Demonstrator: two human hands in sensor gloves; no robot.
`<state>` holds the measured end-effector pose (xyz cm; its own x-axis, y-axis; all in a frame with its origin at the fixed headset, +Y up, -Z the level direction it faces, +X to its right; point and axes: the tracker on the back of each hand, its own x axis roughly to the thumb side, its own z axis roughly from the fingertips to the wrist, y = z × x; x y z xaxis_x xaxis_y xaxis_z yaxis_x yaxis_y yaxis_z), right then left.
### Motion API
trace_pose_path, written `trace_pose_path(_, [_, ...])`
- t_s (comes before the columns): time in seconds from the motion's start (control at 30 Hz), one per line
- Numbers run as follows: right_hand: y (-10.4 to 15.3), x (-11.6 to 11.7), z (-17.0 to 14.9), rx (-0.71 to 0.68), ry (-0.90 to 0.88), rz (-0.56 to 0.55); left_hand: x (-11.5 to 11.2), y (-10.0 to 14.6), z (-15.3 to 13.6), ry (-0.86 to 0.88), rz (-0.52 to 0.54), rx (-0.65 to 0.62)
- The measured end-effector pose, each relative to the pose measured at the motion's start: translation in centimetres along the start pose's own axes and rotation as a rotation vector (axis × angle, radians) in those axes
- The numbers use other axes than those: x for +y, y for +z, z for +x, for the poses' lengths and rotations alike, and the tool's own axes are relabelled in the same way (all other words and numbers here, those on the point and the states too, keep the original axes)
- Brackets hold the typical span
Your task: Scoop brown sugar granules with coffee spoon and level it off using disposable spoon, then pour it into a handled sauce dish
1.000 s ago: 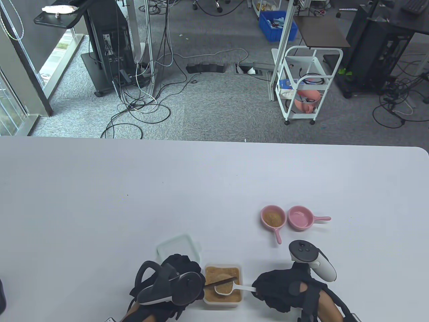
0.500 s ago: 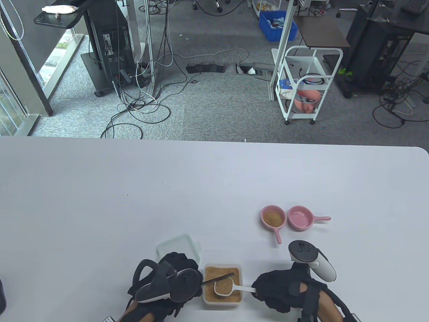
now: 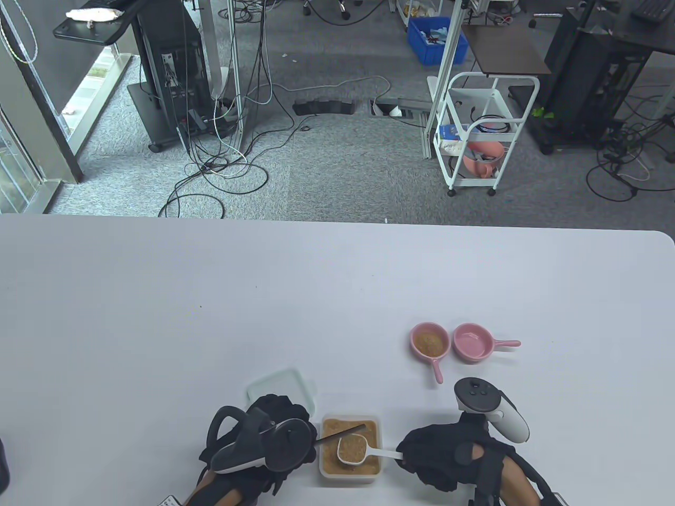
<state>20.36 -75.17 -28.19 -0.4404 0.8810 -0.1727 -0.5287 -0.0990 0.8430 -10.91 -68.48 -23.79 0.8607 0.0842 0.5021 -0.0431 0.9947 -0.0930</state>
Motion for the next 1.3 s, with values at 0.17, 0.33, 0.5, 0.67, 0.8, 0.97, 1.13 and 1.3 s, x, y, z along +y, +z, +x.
trace_pose_path(0.17, [0.0, 0.0, 0.0, -0.001, 0.000, 0.001, 0.0, 0.0, -0.1, 0.001, -0.004, 0.007])
trace_pose_path(0.33, [0.1, -0.1, 0.0, -0.004, -0.002, -0.005, 0.0, -0.1, -0.3, 0.008, -0.008, 0.012])
trace_pose_path(0.5, [0.1, -0.1, 0.0, -0.003, -0.002, -0.009, 0.1, -0.1, -0.5, 0.015, -0.010, 0.020])
trace_pose_path(0.67, [0.2, -0.2, 0.0, 0.000, 0.001, -0.013, 0.4, 0.1, -1.1, 0.043, 0.002, 0.035])
trace_pose_path(0.8, [0.2, -0.2, 0.1, -0.002, 0.001, -0.017, 0.6, 0.1, -1.4, 0.046, 0.016, 0.044])
trace_pose_path(0.97, [0.3, -0.3, 0.1, -0.004, 0.003, -0.026, 0.3, 0.0, -1.4, 0.031, -0.006, 0.055])
trace_pose_path(1.13, [0.2, -0.2, 0.1, 0.002, 0.006, -0.021, -0.6, -0.4, -1.5, 0.011, -0.076, 0.062])
trace_pose_path(1.3, [0.3, -0.3, 0.1, -0.003, 0.004, -0.023, 0.1, -0.1, -1.6, 0.017, -0.038, 0.065])
